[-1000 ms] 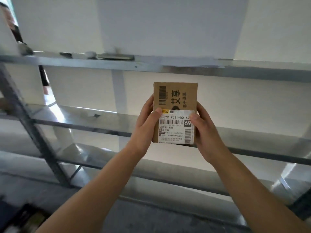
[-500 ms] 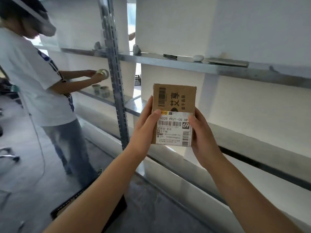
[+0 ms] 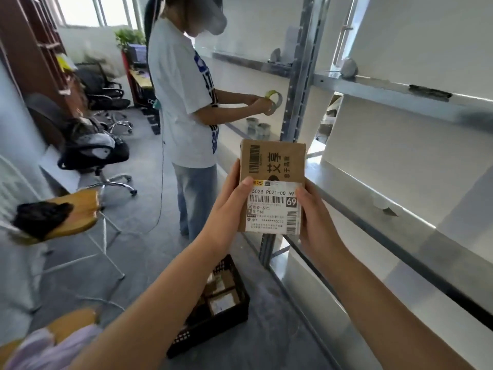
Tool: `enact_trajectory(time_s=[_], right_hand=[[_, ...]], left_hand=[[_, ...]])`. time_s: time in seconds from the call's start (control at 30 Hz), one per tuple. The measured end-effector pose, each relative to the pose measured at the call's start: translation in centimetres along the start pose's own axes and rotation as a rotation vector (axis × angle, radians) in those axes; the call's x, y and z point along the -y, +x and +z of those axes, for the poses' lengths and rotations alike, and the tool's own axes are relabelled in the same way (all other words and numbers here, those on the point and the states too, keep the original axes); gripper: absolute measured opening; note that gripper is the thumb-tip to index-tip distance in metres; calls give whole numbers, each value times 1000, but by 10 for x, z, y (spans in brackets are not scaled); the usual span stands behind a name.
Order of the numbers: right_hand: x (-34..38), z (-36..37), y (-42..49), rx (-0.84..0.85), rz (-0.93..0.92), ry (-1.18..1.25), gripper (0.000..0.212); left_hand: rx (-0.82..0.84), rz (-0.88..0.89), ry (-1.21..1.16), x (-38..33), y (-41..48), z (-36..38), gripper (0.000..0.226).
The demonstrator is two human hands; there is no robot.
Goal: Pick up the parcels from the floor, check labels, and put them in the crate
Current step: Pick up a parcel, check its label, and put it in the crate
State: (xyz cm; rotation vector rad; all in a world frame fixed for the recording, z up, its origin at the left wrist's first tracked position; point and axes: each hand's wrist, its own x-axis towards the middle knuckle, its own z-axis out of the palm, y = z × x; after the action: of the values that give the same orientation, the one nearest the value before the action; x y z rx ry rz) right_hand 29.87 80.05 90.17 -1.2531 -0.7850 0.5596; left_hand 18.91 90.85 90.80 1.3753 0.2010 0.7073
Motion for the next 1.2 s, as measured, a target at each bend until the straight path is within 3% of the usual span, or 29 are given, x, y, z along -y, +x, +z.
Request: enact_trajectory(time_s=[0.33,0.57,0.7,0.87,1.0,1.2], right_hand=[[-17,7,120,272,18,42,38],[-74,23,173,387,165,26,61],[-112,37,201,414,241,29,57],[-166,57,240,359,360,-23,56],[-214,74,273,306,447,-31,37],[-323,82,310,272,583,-40,52]], left_hand=[[-235,46,96,3,78,-31,46],[-382,-59,143,38,98,-70,47],[-436,-163,156,64,114,-110,46],[-370,-272,121,108,149,-156,46],[-358,-369,77,156,182,-203,47],[-378,-465,16,253,217,-252,53]])
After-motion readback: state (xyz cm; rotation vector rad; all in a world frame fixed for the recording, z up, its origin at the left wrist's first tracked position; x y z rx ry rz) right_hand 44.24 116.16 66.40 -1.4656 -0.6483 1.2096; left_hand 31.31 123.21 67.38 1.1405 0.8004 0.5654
